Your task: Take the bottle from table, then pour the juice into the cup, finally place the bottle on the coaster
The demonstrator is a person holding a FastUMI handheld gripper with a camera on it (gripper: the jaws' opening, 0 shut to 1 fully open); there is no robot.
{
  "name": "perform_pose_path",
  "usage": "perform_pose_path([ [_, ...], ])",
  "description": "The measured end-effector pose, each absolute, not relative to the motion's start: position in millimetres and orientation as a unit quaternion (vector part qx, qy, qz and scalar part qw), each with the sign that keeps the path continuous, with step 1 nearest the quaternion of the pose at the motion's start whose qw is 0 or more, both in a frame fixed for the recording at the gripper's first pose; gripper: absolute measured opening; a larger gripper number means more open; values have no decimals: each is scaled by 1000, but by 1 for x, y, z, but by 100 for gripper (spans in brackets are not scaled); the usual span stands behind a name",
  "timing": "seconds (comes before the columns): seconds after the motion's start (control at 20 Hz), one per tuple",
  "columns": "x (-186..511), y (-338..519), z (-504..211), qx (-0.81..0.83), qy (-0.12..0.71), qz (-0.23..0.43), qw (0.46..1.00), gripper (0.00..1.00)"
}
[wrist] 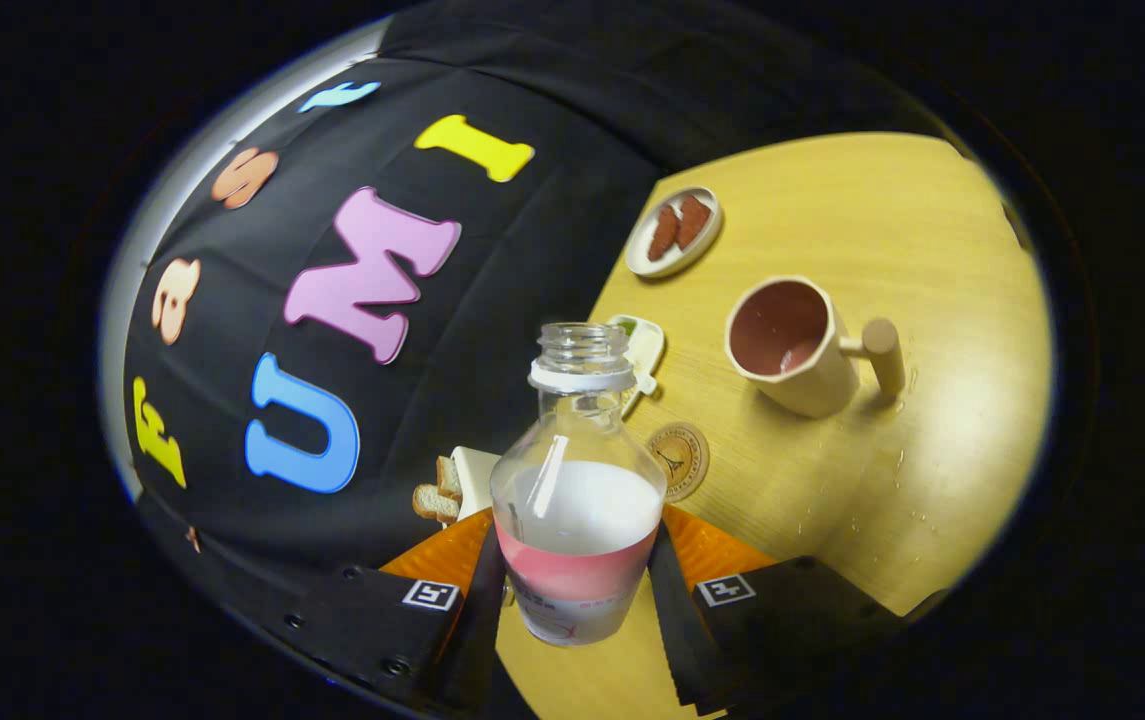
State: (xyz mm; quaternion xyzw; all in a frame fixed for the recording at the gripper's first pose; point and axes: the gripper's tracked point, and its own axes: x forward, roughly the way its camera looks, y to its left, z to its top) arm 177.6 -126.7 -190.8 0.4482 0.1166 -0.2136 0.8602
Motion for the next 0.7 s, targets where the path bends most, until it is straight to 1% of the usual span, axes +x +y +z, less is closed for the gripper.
perform_pose_path([
  [0.15,184,-117,-186,330,134,-197,913,71],
  [0.3,198,-122,-174,177,141,-202,953,71],
  [0.45,222,-108,-180,75,147,-177,970,71],
  [0.6,245,-114,-191,-25,135,-175,975,71],
  [0.7,256,-117,-209,-61,143,-175,972,71],
])
